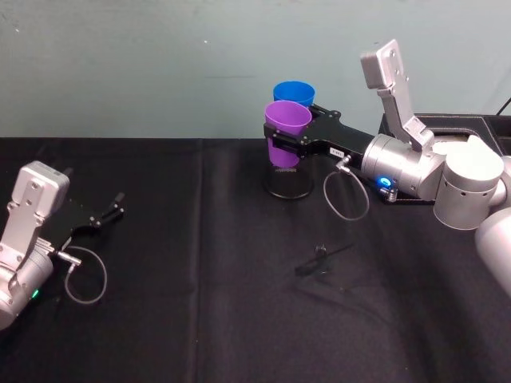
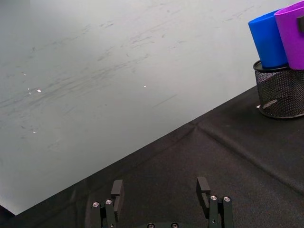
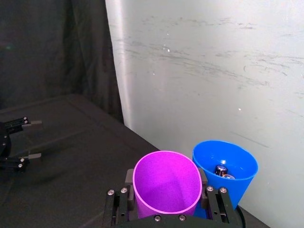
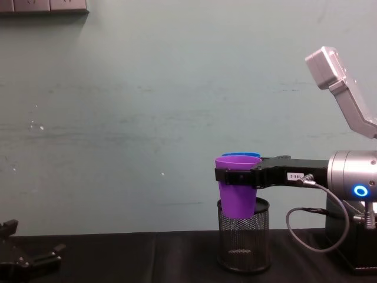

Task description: Pick up one cup with a gripper and tap it against the other cup.

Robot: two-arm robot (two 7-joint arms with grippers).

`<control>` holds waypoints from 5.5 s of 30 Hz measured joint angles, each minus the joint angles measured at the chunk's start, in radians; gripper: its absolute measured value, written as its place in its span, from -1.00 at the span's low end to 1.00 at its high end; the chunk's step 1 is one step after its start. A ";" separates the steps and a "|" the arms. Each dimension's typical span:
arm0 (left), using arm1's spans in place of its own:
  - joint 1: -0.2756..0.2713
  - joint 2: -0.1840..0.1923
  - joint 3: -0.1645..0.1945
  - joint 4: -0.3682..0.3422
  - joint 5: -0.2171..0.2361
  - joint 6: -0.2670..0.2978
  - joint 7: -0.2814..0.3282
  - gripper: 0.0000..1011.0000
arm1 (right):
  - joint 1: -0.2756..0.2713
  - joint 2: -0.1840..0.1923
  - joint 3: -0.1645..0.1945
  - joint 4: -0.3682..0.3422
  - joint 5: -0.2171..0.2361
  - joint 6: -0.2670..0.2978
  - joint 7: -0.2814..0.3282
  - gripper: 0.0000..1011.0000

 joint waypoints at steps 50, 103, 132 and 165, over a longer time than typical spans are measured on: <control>0.000 0.000 0.000 0.000 0.000 0.000 0.000 0.98 | -0.062 0.054 0.007 -0.119 0.040 0.027 0.037 0.46; 0.000 0.000 0.000 0.000 0.000 0.000 0.000 0.98 | -0.340 0.205 -0.029 -0.327 0.000 -0.126 0.029 0.46; 0.000 0.000 0.000 0.000 0.000 0.000 0.000 0.98 | -0.371 0.177 -0.015 -0.276 -0.030 -0.177 0.045 0.46; 0.000 0.000 0.000 0.000 0.000 0.000 0.000 0.98 | -0.370 0.177 -0.015 -0.276 -0.027 -0.174 0.046 0.98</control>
